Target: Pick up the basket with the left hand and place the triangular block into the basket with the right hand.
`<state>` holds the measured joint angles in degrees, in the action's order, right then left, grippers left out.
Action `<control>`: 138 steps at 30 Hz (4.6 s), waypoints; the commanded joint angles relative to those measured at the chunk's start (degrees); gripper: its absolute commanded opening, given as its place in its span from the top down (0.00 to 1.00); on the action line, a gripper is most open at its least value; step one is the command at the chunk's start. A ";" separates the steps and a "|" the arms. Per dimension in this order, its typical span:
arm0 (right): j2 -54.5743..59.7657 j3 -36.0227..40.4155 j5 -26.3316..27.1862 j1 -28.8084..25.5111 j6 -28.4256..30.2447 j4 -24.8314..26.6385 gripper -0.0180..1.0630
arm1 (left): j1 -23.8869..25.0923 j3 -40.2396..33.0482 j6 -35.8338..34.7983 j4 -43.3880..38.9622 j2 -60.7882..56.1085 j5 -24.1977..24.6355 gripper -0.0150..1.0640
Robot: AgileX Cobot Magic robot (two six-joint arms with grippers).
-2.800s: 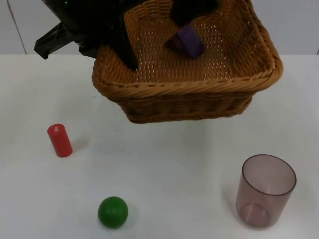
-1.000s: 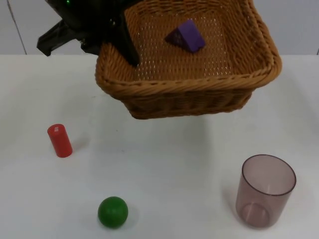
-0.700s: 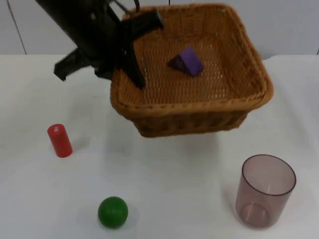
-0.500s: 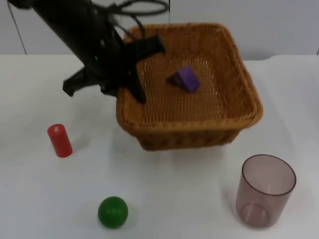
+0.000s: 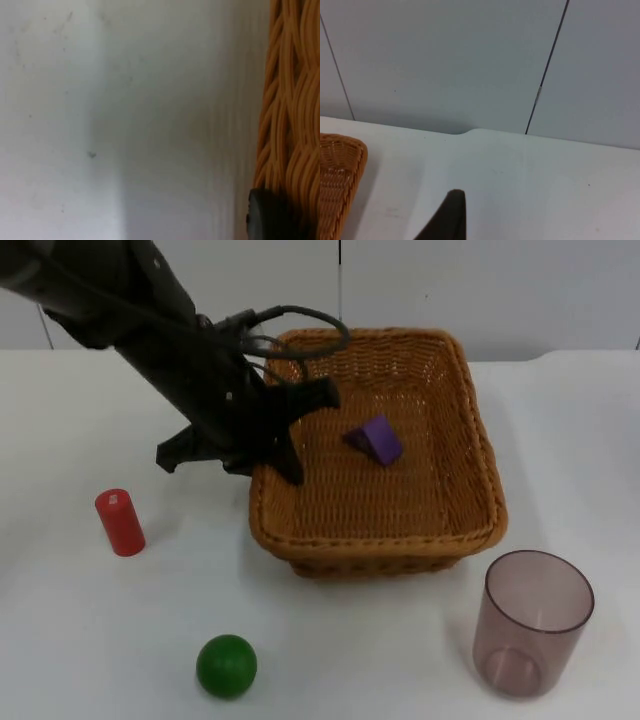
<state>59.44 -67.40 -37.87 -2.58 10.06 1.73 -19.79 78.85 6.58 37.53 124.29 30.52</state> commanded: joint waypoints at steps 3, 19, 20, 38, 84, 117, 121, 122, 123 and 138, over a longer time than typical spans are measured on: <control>-0.33 0.12 0.34 -0.01 1.17 -0.08 0.01 | -0.11 0.30 1.26 2.78 1.26 -1.05 0.99; -0.33 0.12 0.11 -0.01 1.17 -0.08 0.01 | -0.11 0.30 2.52 3.84 2.55 0.59 0.99; -0.33 0.12 0.09 -0.01 1.17 -0.08 0.01 | -0.11 0.30 1.78 3.84 2.55 0.85 0.99; -0.43 0.12 -0.41 -0.01 1.17 0.03 0.01 | -0.11 0.30 -0.33 0.22 -2.10 2.41 0.01; -3.68 -0.02 -0.65 -0.01 0.58 1.37 0.01 | 6.41 -5.51 -28.45 -72.56 -66.59 2.28 0.01; -45.76 20.56 -6.56 -0.11 -1.62 0.31 0.01 | 6.64 -31.34 -11.24 -40.50 -97.17 10.82 0.01; -50.47 20.56 -7.14 -0.11 -2.13 -0.05 0.01 | 6.64 -32.47 -14.27 -42.55 -103.35 11.57 0.01; -52.07 20.56 -7.69 -0.11 -2.39 -0.05 0.01 | 6.64 -32.46 -17.86 -45.38 -105.92 12.84 0.01; -53.60 20.56 -8.55 -0.11 -2.83 -0.05 0.01 | 7.11 -32.46 -20.76 -49.89 -108.04 15.32 0.01; -59.44 20.45 -17.69 0.01 -1.62 2.83 0.01 | 20.78 -31.16 -8.80 -44.96 -124.29 23.88 0.01</control>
<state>0.07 -47.27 -55.04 -2.58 7.76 3.52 1.06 47.47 -3.17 -8.98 0.17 53.69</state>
